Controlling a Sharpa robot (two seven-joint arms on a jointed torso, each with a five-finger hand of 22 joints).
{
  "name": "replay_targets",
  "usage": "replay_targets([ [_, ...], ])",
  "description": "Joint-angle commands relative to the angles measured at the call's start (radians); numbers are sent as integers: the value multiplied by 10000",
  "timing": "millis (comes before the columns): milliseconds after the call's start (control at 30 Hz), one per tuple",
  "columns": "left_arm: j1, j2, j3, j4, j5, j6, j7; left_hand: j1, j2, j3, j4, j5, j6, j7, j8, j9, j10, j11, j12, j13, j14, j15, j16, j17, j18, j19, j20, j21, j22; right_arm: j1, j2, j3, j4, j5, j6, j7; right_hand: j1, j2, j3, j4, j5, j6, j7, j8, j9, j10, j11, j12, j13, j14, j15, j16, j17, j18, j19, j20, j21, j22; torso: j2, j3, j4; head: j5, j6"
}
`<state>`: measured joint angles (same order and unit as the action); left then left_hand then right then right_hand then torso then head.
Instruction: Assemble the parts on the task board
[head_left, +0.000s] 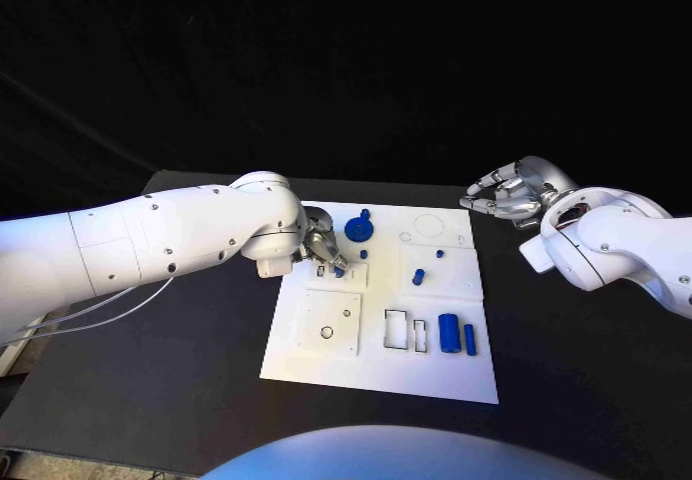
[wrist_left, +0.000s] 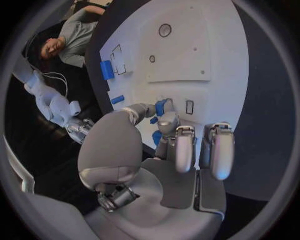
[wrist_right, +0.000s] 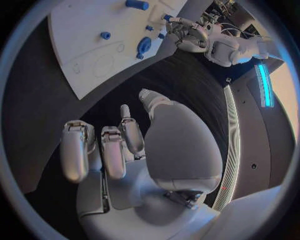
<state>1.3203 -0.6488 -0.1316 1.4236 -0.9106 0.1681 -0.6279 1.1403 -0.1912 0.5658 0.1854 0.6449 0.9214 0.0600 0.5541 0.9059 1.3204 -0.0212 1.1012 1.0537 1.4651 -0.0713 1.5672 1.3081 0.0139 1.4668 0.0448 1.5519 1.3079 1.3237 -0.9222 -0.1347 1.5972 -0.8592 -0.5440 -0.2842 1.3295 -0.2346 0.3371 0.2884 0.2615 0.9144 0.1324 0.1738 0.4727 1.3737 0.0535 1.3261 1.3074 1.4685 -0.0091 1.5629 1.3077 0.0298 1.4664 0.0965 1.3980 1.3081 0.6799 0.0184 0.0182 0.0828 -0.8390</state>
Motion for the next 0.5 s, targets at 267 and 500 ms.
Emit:
replay_targets([
  [267, -151, -164, -9, 279, -1128, -842, 399, -115, -111, 1967, -2058, 274, 244, -111, 111, -15, 227, -23, 146, 115, 1057, -99, 36, 2627, -79, 877, -118, 30, 2463, -15, -28, -1, 13, -70, 32, 42, -93, -11, 57, -13, 52, 17, 14, 69, 16, -6, -9, -18, 196, 951, -62, -53, 2379, 127, 107, -34, -37, 1808, 7, 2, -10, -3, -17],
  [500, -189, -169, -10, 297, -1178, -800, 374, -131, -115, 1977, -2064, 311, 265, -117, 130, -14, 238, -27, 140, 108, 1057, -106, 36, 2627, -79, 879, -124, 31, 2464, -19, -30, -2, 12, -70, 50, 38, -109, -5, 64, -10, 58, 15, 13, 72, 21, 12, -10, 3, 214, 955, -63, -45, 2394, 125, 112, -35, -30, 1813, 15, -1, -20, -6, -44],
])
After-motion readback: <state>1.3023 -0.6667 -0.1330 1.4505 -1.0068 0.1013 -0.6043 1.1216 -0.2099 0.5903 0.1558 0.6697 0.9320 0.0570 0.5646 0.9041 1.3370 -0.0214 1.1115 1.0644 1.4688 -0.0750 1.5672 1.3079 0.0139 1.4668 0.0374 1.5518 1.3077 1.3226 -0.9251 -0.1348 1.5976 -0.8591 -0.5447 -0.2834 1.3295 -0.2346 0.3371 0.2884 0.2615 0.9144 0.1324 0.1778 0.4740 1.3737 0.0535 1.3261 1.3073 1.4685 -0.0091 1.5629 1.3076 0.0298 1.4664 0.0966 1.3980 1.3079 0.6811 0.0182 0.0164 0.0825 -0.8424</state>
